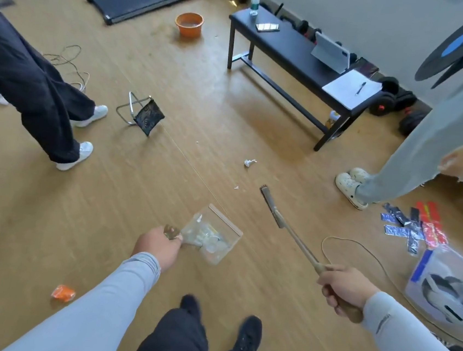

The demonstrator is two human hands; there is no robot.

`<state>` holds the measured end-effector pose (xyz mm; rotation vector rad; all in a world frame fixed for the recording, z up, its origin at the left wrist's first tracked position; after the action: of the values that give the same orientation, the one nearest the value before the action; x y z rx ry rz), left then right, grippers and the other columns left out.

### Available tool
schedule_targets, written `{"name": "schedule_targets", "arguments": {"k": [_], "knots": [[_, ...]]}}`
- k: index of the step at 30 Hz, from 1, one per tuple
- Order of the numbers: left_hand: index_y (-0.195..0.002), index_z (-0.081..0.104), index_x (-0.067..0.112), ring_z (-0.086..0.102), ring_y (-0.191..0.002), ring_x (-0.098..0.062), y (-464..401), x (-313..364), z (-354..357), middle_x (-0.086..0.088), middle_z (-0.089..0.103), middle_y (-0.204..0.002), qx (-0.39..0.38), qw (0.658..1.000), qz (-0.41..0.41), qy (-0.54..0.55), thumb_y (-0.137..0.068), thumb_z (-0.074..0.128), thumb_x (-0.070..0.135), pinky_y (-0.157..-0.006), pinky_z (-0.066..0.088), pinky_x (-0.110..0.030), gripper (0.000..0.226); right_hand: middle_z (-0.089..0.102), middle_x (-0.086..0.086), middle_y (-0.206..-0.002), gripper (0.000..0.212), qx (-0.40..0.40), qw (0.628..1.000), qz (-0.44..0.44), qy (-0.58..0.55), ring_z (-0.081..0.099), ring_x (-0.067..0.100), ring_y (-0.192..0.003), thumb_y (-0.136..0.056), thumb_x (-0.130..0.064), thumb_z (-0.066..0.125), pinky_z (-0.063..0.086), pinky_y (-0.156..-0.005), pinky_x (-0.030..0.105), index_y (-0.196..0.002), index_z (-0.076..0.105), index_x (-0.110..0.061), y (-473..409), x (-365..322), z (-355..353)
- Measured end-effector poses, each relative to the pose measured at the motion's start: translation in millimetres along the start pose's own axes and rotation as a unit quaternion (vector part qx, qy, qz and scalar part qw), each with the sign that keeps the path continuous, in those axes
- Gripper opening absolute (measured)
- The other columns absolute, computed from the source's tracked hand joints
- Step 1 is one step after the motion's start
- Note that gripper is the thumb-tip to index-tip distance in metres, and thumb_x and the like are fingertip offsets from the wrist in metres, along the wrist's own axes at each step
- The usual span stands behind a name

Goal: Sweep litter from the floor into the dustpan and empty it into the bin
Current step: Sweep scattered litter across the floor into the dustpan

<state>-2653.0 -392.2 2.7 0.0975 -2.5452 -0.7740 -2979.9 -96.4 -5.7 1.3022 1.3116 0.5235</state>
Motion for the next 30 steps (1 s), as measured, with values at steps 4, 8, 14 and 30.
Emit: {"name": "schedule_targets", "arguments": {"k": [4,8,14,30], "knots": [[-0.123,0.067,0.024,0.065,-0.104,-0.029,-33,25,-2,-0.002,0.07,-0.116,0.009,1.0,-0.007,-0.003,-0.09,0.063,0.039,-0.091,0.051,-0.035,0.036,0.051,0.009,-0.06,0.017,0.007,1.0,-0.004,0.019,0.042,0.018,-0.041,-0.09,-0.003,0.055,0.033,-0.044,0.02,-0.102,0.063,-0.013,-24,-35,-8],[-0.113,0.069,0.022,0.061,-0.089,-0.028,-73,53,-1,-0.003,0.071,-0.105,0.0,1.0,-0.002,0.005,-0.092,0.062,0.033,-0.081,0.048,-0.032,0.025,0.051,0.009,-0.062,0.016,0.024,0.999,0.002,0.034,0.043,0.018,-0.041,-0.09,-0.003,0.054,0.033,-0.044,0.019,-0.1,0.06,-0.014,-42,-76,-6],[-0.108,0.068,0.021,0.061,-0.082,-0.026,-129,74,1,0.0,0.068,-0.091,-0.029,0.999,-0.019,0.015,-0.093,0.062,0.032,-0.074,0.046,-0.03,0.019,0.05,0.009,-0.059,0.013,0.035,0.997,0.029,0.064,0.041,0.018,-0.04,-0.087,-0.003,0.054,0.032,-0.044,0.019,-0.09,0.06,-0.014,-67,-147,-7],[-0.111,0.065,0.02,0.061,-0.08,-0.026,-203,122,32,0.0,0.065,-0.092,-0.042,0.994,-0.096,0.043,-0.094,0.061,0.031,-0.072,0.046,-0.03,0.021,0.055,0.013,-0.067,0.031,0.046,0.992,-0.004,0.115,0.046,0.019,-0.042,-0.09,-0.003,0.054,0.037,-0.044,0.023,-0.115,0.053,-0.021,-167,-298,-41]]}}
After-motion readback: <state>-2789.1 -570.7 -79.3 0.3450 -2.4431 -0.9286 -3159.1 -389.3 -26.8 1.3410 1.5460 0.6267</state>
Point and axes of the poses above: each hand's wrist, its own y-axis away from the middle knuckle, its own z-axis out of the palm, x = y × z, the point moved 10 cm from there along -y, towards the middle knuckle
